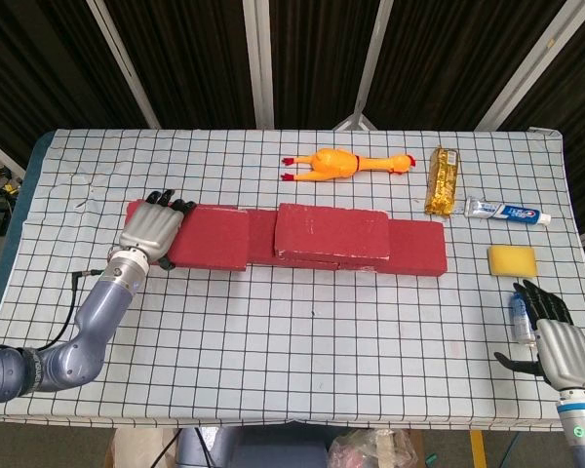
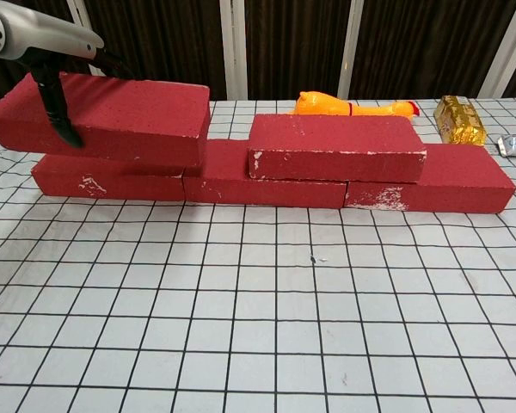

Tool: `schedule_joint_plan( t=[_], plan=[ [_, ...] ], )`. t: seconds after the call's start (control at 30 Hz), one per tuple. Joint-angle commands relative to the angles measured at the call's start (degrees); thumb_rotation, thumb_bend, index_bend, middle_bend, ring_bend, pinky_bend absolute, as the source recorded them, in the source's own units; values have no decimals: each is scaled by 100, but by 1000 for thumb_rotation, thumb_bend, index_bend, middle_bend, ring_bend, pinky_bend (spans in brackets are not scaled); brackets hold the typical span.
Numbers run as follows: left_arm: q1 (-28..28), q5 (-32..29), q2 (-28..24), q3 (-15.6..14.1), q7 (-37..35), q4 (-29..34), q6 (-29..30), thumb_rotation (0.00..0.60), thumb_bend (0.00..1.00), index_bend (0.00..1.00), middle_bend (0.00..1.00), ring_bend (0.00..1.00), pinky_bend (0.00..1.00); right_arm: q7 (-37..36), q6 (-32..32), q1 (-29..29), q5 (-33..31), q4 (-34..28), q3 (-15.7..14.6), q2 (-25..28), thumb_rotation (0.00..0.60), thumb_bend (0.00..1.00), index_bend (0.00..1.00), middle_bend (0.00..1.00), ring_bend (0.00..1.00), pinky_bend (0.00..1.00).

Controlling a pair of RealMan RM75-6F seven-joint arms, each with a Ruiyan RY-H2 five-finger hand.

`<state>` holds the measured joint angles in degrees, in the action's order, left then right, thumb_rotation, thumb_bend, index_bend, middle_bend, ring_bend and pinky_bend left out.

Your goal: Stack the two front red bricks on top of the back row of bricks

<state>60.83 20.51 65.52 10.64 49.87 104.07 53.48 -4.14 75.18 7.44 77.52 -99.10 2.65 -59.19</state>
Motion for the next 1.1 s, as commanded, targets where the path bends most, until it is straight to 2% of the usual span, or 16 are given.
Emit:
schedule_joint_plan(
  t=[0.03, 0.2, 0.5, 0.73, 0.9, 1.1],
  plan=[
    [33, 519, 261, -7, -505, -610, -361, 600, 0, 238, 223, 0, 95, 22, 8, -8, -8, -2, 7, -4, 600, 161, 45, 0, 0, 0],
    [-9, 689, 403, 2, -1018, -962, -636, 600, 0, 242, 232, 0, 95, 70, -48, 6, -55, -4, 22, -33, 600, 162, 45, 0, 0, 0],
    [332, 359, 667, -161, -1110, -1524, -913, 600, 0, 253, 232, 0, 95, 178, -74, 9, -138, 0, 61, -70, 600, 162, 45, 0, 0, 0],
    [501, 370, 789, -211, -1191, -1799, -931, 600, 0, 258, 232, 0, 96, 233, -83, 4, -204, -12, 92, -81, 600, 162, 45, 0, 0, 0],
    [601, 482, 946, -396, -1077, -1996, -933, 600, 0, 257, 231, 0, 95, 245, -69, -8, -218, -16, 107, -81, 600, 162, 45, 0, 0, 0],
    [635, 531, 1139, -386, -1304, -2243, -1068, 600, 0, 257, 231, 0, 95, 282, -51, -21, -272, -13, 136, -98, 600, 161, 45, 0, 0, 0]
  ],
)
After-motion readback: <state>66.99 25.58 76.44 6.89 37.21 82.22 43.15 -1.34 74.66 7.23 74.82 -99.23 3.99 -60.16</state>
